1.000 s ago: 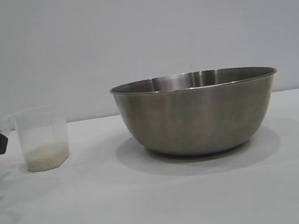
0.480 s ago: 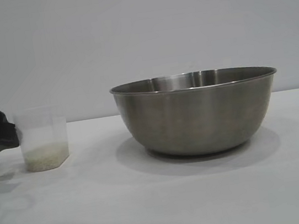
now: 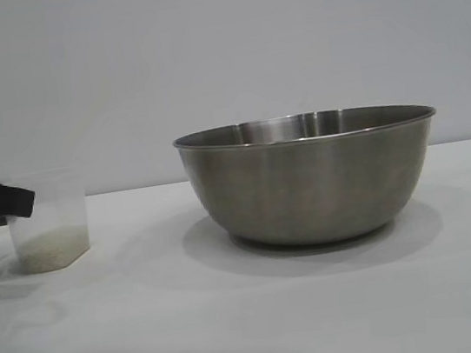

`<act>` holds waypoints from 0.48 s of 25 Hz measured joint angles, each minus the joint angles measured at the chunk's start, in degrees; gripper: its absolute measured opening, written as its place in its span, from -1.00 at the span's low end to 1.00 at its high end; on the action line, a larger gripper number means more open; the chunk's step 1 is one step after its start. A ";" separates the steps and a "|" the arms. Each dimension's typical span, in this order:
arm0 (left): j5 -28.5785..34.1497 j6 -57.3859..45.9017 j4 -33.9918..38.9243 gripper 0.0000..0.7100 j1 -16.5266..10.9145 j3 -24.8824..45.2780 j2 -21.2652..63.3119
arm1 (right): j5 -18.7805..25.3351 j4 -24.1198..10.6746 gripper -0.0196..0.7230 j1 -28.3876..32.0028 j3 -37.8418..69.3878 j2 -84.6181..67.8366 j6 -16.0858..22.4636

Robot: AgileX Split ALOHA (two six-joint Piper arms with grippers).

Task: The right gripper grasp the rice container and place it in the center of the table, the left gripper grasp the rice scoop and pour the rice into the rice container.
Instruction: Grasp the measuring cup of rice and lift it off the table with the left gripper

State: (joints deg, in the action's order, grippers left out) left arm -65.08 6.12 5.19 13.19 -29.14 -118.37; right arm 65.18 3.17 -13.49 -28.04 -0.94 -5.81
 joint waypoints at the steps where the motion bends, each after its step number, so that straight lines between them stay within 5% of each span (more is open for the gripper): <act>1: 0.10 0.26 0.95 -1.00 0.00 0.00 0.65 | 0.00 0.00 0.38 0.00 0.00 0.00 0.00; 12: 0.23 12.50 10.32 -1.00 0.00 -2.03 14.08 | 0.00 0.00 0.38 0.00 0.00 0.00 0.00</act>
State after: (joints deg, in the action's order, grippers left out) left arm -64.86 18.62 15.52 13.19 -31.17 -104.29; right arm 65.18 3.17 -13.49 -28.04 -0.94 -5.81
